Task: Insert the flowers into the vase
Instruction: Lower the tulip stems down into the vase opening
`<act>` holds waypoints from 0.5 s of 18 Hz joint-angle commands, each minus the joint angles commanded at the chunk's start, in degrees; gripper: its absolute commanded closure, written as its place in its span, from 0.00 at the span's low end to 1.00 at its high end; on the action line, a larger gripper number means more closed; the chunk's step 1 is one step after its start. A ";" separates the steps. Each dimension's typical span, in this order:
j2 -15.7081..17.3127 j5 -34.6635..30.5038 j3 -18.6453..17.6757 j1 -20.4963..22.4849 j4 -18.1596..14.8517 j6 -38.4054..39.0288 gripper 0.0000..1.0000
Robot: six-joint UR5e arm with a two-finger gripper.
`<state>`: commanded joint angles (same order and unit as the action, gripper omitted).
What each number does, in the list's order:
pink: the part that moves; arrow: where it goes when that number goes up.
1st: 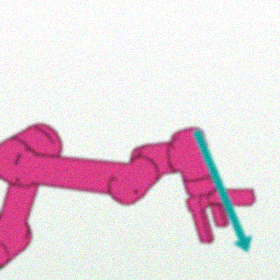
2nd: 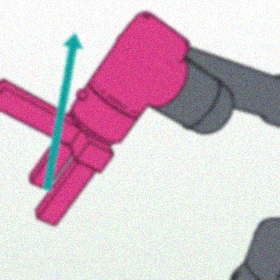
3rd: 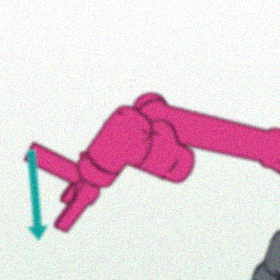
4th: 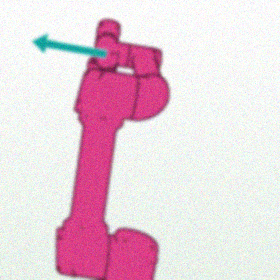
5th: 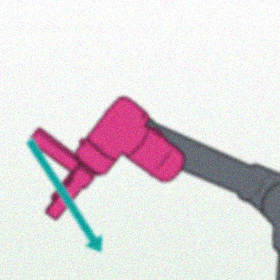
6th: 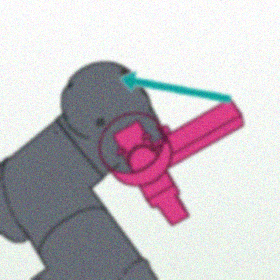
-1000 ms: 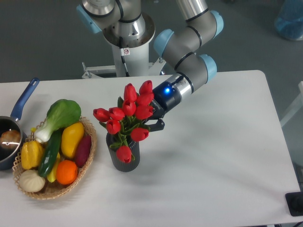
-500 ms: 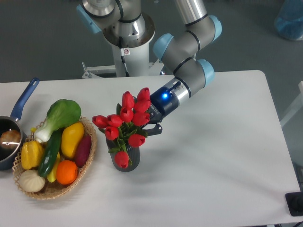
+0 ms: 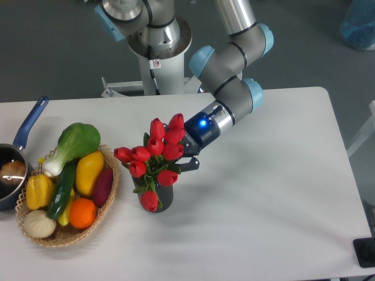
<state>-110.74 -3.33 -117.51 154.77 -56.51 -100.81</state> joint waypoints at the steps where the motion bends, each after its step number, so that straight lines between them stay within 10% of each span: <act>1: -0.09 -0.27 -0.09 0.09 0.00 0.00 0.85; 7: -0.09 -0.44 0.09 0.18 -0.09 0.09 0.53; 8: -0.09 -0.44 0.09 0.18 -0.09 0.09 0.38; 9: -0.09 -0.44 0.09 0.18 -0.09 0.17 0.04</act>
<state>-110.83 -3.78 -117.42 154.95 -56.60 -100.64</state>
